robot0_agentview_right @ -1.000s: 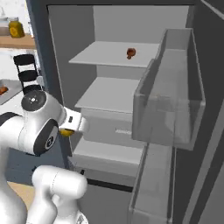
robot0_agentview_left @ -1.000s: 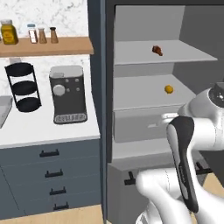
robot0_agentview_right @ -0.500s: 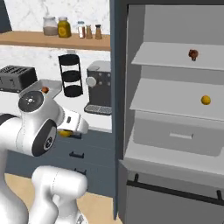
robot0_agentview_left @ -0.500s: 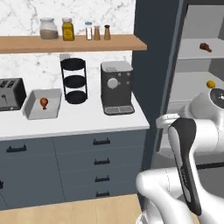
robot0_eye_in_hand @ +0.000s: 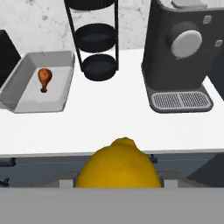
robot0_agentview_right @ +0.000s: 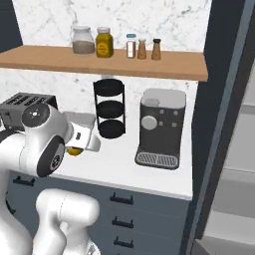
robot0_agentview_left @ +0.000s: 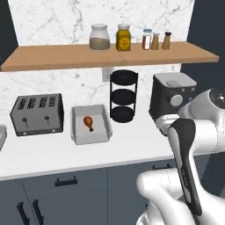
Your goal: Place one lemon and one chicken drumstick in each tupperware on the nearby counter, to pack two identical lunches.
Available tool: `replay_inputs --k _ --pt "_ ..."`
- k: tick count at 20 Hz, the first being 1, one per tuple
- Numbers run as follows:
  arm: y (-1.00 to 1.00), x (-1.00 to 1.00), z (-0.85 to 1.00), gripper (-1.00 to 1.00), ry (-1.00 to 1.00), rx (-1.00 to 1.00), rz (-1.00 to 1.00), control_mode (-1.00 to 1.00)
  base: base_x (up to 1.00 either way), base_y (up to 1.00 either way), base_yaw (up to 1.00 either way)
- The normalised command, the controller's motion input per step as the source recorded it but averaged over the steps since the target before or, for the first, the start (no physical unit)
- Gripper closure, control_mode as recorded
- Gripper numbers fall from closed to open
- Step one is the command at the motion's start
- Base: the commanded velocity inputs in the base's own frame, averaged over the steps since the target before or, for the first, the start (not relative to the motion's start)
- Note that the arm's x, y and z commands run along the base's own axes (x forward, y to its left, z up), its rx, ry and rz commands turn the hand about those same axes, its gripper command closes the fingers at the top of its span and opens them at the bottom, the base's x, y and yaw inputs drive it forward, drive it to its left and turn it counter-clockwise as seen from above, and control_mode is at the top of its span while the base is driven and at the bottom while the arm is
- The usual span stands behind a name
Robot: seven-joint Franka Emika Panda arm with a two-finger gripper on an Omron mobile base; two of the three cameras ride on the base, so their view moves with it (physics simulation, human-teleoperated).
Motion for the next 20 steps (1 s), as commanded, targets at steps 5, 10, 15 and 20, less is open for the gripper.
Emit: replay_inputs --k 5,10,15,20 --pt "0.0 0.0 0.0 1.0 0.0 0.0 0.0 1.0 0.65 1.0 -0.12" --pt "0.2 0.1 -0.1 1.0 0.0 -0.05 -0.02 -1.0 0.44 0.8 -0.09" --pt "0.35 0.54 -0.21 1.0 0.06 -0.06 -0.03 -1.0 0.0 0.0 0.0" --pt "-0.37 0.7 -0.19 1.0 0.04 0.01 0.01 -1.0 0.0 0.0 0.0"
